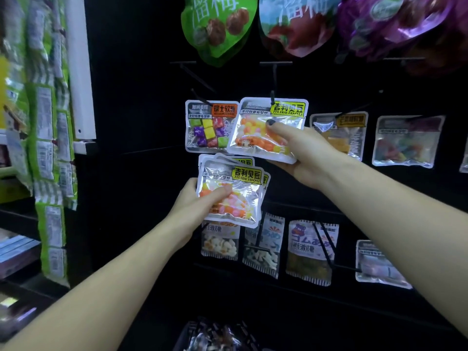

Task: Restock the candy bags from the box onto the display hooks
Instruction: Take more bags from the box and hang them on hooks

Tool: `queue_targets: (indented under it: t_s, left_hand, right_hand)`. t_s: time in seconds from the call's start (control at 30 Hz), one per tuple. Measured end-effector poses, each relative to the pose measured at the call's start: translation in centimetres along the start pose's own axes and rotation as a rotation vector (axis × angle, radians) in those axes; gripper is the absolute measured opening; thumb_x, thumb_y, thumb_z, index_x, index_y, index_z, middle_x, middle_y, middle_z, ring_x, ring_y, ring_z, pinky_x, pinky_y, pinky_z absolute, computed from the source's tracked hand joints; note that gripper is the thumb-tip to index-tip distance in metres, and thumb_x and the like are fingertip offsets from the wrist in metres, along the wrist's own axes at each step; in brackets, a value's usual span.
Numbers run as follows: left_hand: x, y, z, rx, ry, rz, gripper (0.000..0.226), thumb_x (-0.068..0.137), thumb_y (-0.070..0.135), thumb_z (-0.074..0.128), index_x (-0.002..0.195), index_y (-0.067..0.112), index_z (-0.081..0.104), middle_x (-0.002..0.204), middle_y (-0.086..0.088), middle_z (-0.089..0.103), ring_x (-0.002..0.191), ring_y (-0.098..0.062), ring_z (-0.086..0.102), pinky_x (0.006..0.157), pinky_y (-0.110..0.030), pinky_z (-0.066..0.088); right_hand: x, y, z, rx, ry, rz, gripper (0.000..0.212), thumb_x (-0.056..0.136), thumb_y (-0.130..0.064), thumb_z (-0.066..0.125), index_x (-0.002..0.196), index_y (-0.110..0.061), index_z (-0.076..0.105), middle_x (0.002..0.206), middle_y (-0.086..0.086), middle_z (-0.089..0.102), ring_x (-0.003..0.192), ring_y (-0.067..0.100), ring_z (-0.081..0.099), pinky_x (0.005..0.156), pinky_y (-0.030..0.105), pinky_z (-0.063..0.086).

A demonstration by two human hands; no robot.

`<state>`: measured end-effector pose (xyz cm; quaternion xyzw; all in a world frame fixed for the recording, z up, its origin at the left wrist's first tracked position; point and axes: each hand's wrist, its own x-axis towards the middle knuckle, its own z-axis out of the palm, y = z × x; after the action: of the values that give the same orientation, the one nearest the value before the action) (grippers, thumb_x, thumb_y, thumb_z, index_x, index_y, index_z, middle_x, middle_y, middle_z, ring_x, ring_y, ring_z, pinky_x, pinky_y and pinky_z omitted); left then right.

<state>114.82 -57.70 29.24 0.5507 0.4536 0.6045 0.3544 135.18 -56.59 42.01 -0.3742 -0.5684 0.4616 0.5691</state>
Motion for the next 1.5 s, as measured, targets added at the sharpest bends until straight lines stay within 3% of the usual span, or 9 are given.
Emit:
queue_targets:
  t_s: [0.1, 0.2, 0.4, 0.5, 0.67, 0.77, 1.1, 1.2, 1.5]
  left_hand:
    - [0.0, -0.4, -0.2, 0.013, -0.006, -0.012, 0.048, 0.077, 0.045, 0.089, 0.114, 0.029, 0.063, 0.104, 0.005, 0.079, 0.094, -0.016, 0.078, 0.092, -0.040, 0.059]
    - [-0.1, -0.8, -0.2, 0.026, -0.021, -0.015, 0.043, 0.080, 0.038, 0.088, 0.113, 0.025, 0.062, 0.099, 0.006, 0.080, 0.092, -0.020, 0.078, 0.091, -0.041, 0.060]
    - [0.0, -1.5, -0.2, 0.096, -0.074, -0.013, 0.056, 0.076, 0.045, 0.089, 0.119, 0.026, 0.059, 0.101, 0.004, 0.080, 0.089, -0.020, 0.078, 0.096, -0.051, 0.059]
    - [-0.1, -1.5, -0.3, 0.104, -0.066, -0.005, 0.056, 0.074, 0.049, 0.088, 0.118, 0.028, 0.060, 0.104, 0.008, 0.078, 0.093, -0.015, 0.078, 0.098, -0.049, 0.058]
    - [-0.1, -1.7, -0.2, 0.102, -0.026, -0.008, 0.066, 0.061, 0.063, 0.085, 0.115, 0.033, 0.061, 0.111, 0.012, 0.075, 0.103, -0.012, 0.074, 0.100, -0.046, 0.056]
    - [-0.1, -1.7, -0.1, 0.099, -0.014, -0.013, 0.056, 0.071, 0.057, 0.087, 0.114, 0.033, 0.061, 0.110, 0.013, 0.075, 0.103, -0.009, 0.073, 0.100, -0.044, 0.056]
    - [-0.3, -1.7, 0.0, 0.132, 0.003, -0.007, 0.047, 0.078, 0.054, 0.085, 0.113, 0.035, 0.059, 0.110, 0.014, 0.074, 0.104, -0.008, 0.072, 0.095, -0.039, 0.056]
    - [-0.3, -1.8, -0.1, 0.128, -0.004, -0.003, 0.049, 0.076, 0.056, 0.085, 0.113, 0.035, 0.060, 0.111, 0.014, 0.074, 0.105, -0.008, 0.072, 0.098, -0.041, 0.056]
    - [-0.5, -1.5, -0.1, 0.114, -0.009, 0.006, 0.057, 0.072, 0.063, 0.083, 0.114, 0.034, 0.059, 0.114, 0.011, 0.073, 0.106, -0.011, 0.072, 0.100, -0.044, 0.056]
  right_hand:
    - [2.3, 1.1, -0.2, 0.000, 0.074, 0.012, 0.102, 0.044, -0.049, 0.091, 0.134, -0.010, 0.061, 0.132, 0.006, 0.066, 0.121, 0.025, 0.066, 0.092, 0.048, 0.062]
    - [5.0, 2.3, -1.2, -0.041, 0.145, 0.031, 0.113, 0.036, -0.059, 0.090, 0.135, -0.013, 0.061, 0.133, 0.004, 0.064, 0.127, 0.028, 0.061, 0.104, 0.053, 0.053]
    - [6.8, 2.7, -1.4, -0.084, 0.262, 0.064, 0.067, 0.084, -0.039, 0.084, 0.136, -0.011, 0.053, 0.133, 0.006, 0.057, 0.118, 0.027, 0.059, 0.065, 0.031, 0.062]
    - [7.2, 3.3, -1.6, -0.037, 0.238, 0.016, 0.068, 0.089, -0.032, 0.081, 0.144, -0.012, 0.046, 0.132, 0.006, 0.059, 0.115, 0.026, 0.062, 0.071, 0.035, 0.065]
    - [7.7, 5.4, -2.7, 0.148, 0.154, -0.065, 0.019, 0.099, -0.015, 0.062, 0.117, -0.018, 0.058, 0.126, 0.008, 0.066, 0.114, 0.029, 0.069, 0.088, 0.041, 0.064]
    - [8.0, 6.6, -3.2, 0.131, 0.186, -0.081, 0.011, 0.103, -0.013, 0.057, 0.110, -0.019, 0.061, 0.122, 0.012, 0.071, 0.102, 0.029, 0.076, 0.090, 0.040, 0.064]
    - [10.1, 7.0, -2.0, 0.135, 0.265, 0.058, 0.054, 0.103, -0.015, 0.062, 0.152, -0.004, 0.041, 0.138, 0.015, 0.060, 0.075, 0.024, 0.079, 0.062, 0.030, 0.064]
    - [9.0, 6.4, -1.4, 0.139, 0.190, 0.188, 0.043, 0.105, -0.023, 0.061, 0.142, -0.003, 0.053, 0.112, 0.024, 0.071, 0.083, 0.026, 0.076, 0.066, 0.031, 0.064]
    - [3.4, 8.5, -1.9, -0.283, 0.094, 0.302, 0.068, 0.093, -0.054, 0.068, 0.139, -0.008, 0.050, 0.117, 0.018, 0.068, 0.105, 0.029, 0.071, 0.087, 0.039, 0.061]
